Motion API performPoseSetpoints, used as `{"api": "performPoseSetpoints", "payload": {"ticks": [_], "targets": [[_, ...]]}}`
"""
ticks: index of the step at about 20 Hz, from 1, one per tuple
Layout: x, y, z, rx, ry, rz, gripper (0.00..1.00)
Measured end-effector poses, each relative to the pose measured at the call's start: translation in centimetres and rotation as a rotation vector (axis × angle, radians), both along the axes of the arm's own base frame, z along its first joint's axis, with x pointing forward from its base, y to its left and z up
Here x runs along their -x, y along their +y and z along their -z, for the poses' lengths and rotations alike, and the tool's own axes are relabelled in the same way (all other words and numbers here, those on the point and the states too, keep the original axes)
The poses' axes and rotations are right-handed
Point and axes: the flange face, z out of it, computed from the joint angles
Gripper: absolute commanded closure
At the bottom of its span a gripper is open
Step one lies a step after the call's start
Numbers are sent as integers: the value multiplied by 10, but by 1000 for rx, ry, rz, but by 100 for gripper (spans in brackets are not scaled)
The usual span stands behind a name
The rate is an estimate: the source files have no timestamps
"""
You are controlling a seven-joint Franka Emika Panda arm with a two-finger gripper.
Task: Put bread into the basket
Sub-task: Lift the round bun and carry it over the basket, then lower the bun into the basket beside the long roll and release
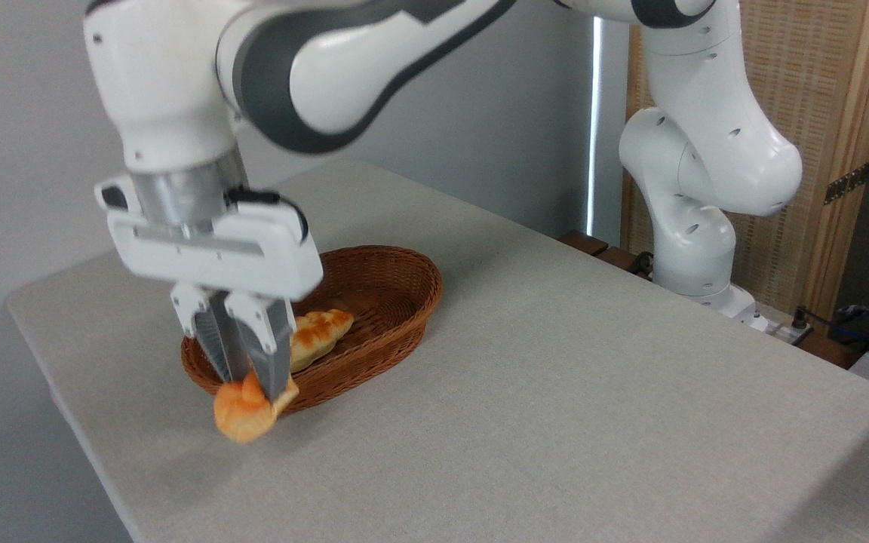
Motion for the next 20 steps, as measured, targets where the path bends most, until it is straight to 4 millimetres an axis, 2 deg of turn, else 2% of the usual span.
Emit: {"api": "performPoseSetpoints", "payload": {"ticks": [4,6,8,11,12,15,16,17,18,20], "targets": [[37,-33,-47,40,44,92,67],[55,-50,-61,55,68,145,65],[75,-64,-64,59,89,204,64],[116,-76,-53,57,136,320,61],[129,-78,-50,51,148,346,54],[157,-84,-38,31,181,383,47],[163,-87,-32,26,194,395,35],[167,-91,-25,22,210,405,9],[170,-95,-18,18,220,413,1],[173,-103,-7,14,221,427,0]]}}
